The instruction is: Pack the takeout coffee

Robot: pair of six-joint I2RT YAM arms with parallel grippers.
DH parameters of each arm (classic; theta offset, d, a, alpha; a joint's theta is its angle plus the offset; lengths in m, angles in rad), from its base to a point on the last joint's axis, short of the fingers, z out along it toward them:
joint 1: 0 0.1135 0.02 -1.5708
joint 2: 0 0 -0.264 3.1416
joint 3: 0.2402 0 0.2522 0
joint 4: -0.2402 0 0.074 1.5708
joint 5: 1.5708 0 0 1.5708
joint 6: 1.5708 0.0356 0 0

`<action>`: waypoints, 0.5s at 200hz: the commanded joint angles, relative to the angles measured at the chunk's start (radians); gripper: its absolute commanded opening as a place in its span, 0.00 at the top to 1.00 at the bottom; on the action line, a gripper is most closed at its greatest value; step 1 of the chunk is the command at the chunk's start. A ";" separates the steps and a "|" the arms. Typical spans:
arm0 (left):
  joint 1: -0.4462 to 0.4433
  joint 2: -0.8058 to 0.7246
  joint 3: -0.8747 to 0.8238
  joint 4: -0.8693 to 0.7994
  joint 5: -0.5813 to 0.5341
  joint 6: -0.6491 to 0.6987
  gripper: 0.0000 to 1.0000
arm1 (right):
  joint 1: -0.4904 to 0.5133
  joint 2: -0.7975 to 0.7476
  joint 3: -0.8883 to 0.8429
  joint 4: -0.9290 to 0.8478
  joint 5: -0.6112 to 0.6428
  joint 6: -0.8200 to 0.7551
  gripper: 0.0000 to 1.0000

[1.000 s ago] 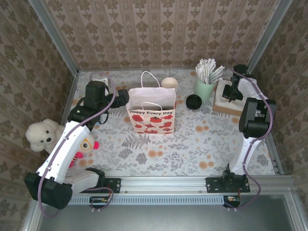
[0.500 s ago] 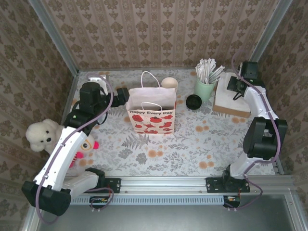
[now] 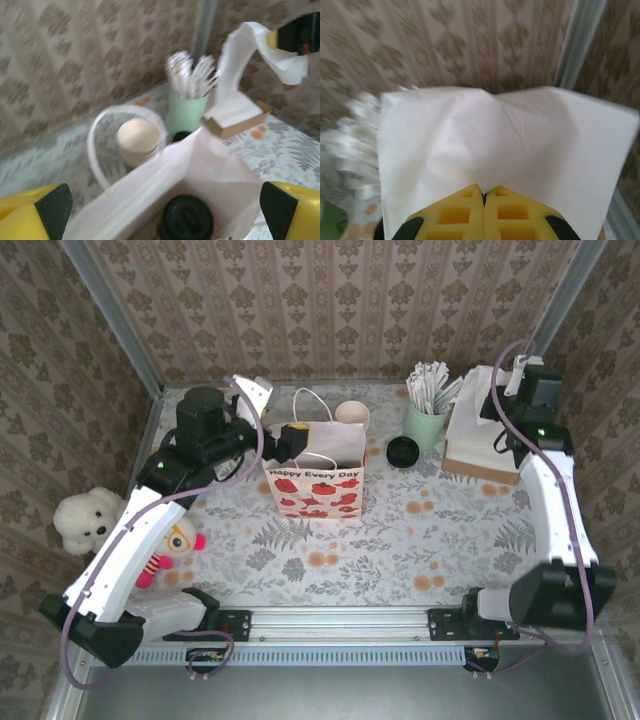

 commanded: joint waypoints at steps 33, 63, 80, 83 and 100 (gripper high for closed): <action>-0.084 0.184 0.260 0.021 0.190 0.208 0.00 | 0.174 -0.153 0.191 -0.108 -0.039 -0.084 1.00; -0.111 0.306 0.405 -0.040 0.233 0.228 0.00 | 0.271 -0.138 0.313 -0.183 -0.109 -0.058 1.00; -0.129 0.346 0.431 -0.027 0.189 0.273 0.00 | 0.318 -0.121 0.369 -0.208 -0.161 -0.044 1.00; -0.130 0.353 0.437 -0.020 0.183 0.273 0.00 | 0.326 -0.119 0.376 -0.208 -0.169 -0.043 1.00; -0.131 0.393 0.489 -0.001 0.154 0.281 0.01 | 0.375 -0.112 0.396 -0.202 -0.224 -0.045 1.00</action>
